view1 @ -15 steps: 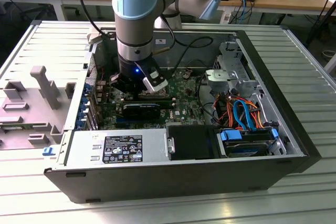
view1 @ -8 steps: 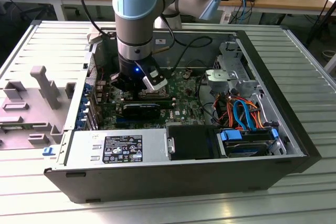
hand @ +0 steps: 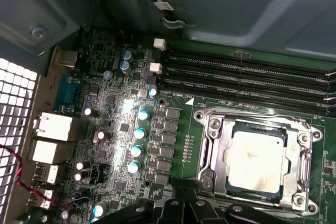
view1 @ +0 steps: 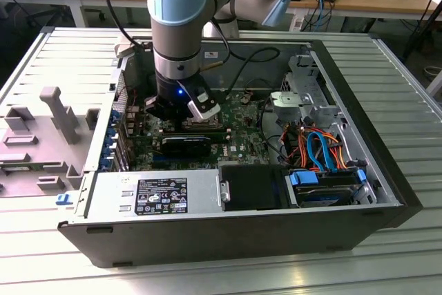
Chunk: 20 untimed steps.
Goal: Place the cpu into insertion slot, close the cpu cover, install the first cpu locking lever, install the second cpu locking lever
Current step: 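Install the second cpu locking lever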
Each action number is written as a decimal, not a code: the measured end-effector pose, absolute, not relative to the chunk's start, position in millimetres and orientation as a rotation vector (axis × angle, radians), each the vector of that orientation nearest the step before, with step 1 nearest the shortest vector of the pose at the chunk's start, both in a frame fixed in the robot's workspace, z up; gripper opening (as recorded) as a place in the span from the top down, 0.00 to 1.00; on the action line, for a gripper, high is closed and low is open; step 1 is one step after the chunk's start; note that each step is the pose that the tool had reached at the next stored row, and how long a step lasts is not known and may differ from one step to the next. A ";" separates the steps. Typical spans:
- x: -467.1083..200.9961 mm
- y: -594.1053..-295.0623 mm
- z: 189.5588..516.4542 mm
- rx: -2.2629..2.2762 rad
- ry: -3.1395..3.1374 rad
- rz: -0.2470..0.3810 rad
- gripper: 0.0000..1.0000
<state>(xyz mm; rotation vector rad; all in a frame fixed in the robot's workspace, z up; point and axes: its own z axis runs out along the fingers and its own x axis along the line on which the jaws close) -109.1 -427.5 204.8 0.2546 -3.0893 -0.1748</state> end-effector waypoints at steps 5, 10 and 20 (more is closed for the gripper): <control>-109.1 -427.7 206.7 0.255 -3.089 -0.176 0.89; -109.1 -430.3 206.7 0.255 -3.089 -0.188 0.89; -108.1 -446.6 206.8 0.256 -3.087 -0.269 0.89</control>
